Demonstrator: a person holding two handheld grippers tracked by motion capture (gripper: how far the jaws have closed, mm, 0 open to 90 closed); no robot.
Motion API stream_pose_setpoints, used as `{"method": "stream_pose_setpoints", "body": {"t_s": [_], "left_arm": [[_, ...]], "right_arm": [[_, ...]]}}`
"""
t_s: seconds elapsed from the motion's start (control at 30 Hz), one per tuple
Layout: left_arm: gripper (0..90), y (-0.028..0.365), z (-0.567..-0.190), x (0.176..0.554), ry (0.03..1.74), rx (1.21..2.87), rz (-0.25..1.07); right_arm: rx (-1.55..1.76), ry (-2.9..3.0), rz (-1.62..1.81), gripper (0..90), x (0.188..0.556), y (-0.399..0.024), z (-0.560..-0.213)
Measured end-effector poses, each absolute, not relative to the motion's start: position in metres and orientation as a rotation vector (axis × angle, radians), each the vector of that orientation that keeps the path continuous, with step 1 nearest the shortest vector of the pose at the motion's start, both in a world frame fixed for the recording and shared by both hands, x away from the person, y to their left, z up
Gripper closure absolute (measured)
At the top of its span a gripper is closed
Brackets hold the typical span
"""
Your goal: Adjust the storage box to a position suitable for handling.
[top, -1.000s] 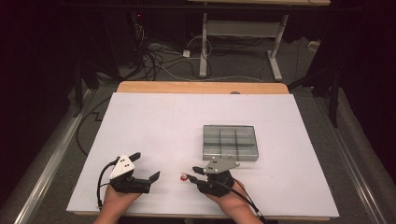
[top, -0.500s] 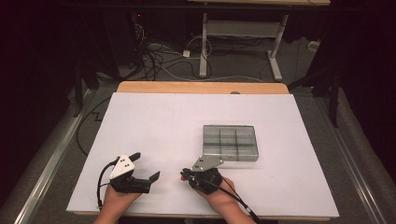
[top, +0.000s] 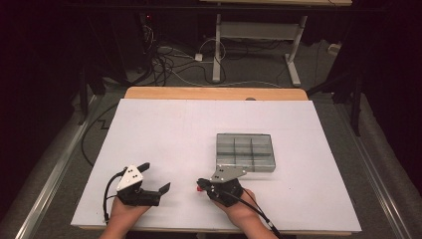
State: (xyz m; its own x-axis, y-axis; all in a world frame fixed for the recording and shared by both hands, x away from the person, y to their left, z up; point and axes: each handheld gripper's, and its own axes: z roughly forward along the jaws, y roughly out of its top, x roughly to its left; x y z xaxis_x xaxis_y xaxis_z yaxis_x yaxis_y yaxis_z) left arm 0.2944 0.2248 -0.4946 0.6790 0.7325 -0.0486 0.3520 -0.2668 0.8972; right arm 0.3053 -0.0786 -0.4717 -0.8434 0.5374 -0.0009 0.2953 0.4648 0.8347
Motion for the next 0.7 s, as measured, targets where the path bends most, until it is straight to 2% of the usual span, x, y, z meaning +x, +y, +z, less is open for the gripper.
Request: {"method": "stream_pose_setpoints", "body": {"t_s": [0.23, 0.7], "left_arm": [[0.0, 0.225, -0.495, 0.294, 0.845, 1.866, 0.472], [0.0, 0.225, -0.495, 0.293, 0.847, 1.862, 0.484]], "right_arm": [[0.747, 2.409, 1.316, 87.1, 0.295, -0.118, -0.465], [0.925, 2.305, 1.237, 87.1, 0.273, -0.214, -0.474]]}}
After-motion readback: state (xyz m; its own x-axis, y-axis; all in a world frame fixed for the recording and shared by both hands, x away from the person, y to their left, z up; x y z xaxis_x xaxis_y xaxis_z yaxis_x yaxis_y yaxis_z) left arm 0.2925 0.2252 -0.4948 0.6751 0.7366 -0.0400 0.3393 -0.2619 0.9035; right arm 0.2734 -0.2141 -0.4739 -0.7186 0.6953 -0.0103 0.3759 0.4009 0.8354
